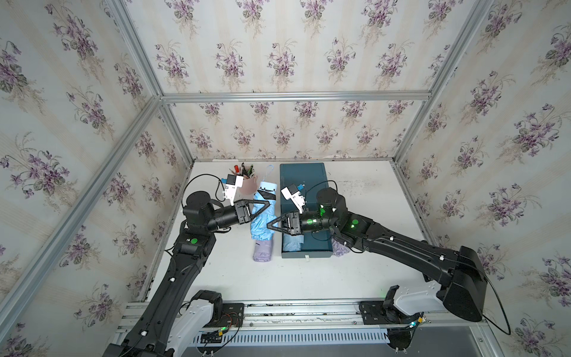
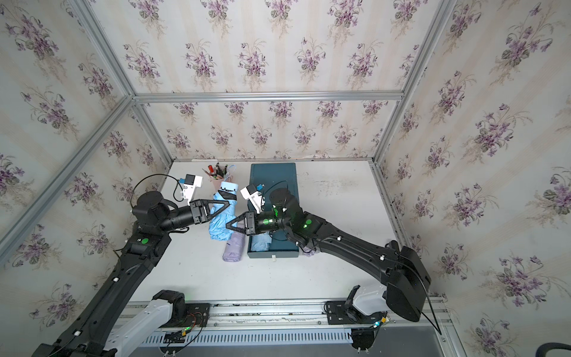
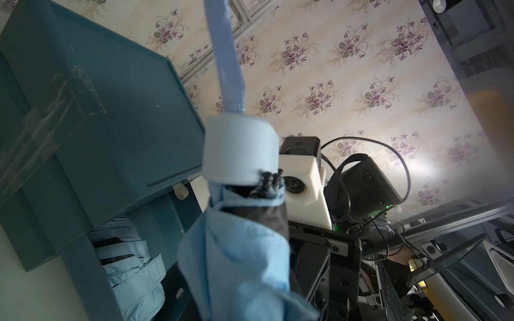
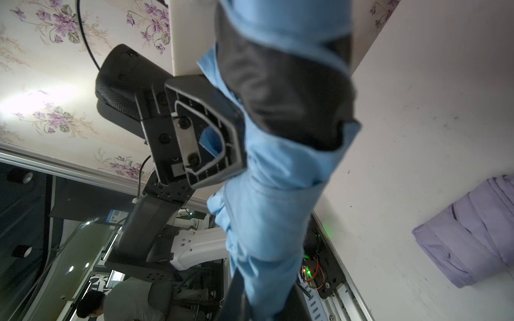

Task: Place the umbrella in the drawer by color
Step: Pick up the umbrella from the center of the board.

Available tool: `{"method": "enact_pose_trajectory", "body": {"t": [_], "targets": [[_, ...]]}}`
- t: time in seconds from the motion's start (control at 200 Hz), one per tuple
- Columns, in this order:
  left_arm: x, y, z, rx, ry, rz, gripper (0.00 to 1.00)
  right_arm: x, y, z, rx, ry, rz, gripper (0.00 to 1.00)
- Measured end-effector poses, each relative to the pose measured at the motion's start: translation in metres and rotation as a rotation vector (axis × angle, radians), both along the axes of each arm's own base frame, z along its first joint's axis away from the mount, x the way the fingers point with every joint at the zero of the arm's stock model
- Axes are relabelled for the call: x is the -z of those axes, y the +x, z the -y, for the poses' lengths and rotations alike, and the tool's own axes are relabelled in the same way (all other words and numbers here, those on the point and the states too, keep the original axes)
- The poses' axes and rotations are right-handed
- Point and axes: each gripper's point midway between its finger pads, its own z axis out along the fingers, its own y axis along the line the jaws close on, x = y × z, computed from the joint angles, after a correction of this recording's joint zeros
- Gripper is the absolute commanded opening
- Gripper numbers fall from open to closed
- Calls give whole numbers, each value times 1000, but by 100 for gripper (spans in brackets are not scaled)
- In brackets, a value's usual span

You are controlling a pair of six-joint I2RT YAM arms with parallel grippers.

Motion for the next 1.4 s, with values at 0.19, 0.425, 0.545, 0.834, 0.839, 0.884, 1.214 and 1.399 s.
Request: {"method": "enact_pose_trajectory", "body": {"t": [0.19, 0.425, 0.545, 0.834, 0.839, 0.884, 1.214, 1.399], "targets": [[7, 4, -9, -112, -59, -75, 9, -1, -4, -7, 38, -4, 48, 67], [19, 13, -25, -250, -130, -121, 6, -1, 10, 1, 148, -13, 72, 76], [27, 16, -30, -294, -166, -154, 5, 12, 13, 4, 177, -32, 40, 79], [21, 17, -35, -325, -220, -140, 5, 30, 6, -2, 149, 45, -68, 78], [21, 17, -35, -326, -220, -140, 5, 30, 6, -2, 148, 47, -69, 78], [20, 17, -35, -326, -224, -138, 5, 30, 6, -3, 146, 61, -78, 76], [23, 15, -38, -343, -243, -141, 7, 7, 8, -15, 114, 109, -76, 47], [23, 14, -40, -355, -237, -123, 13, 15, 11, -19, 117, 68, -81, 21]]}}
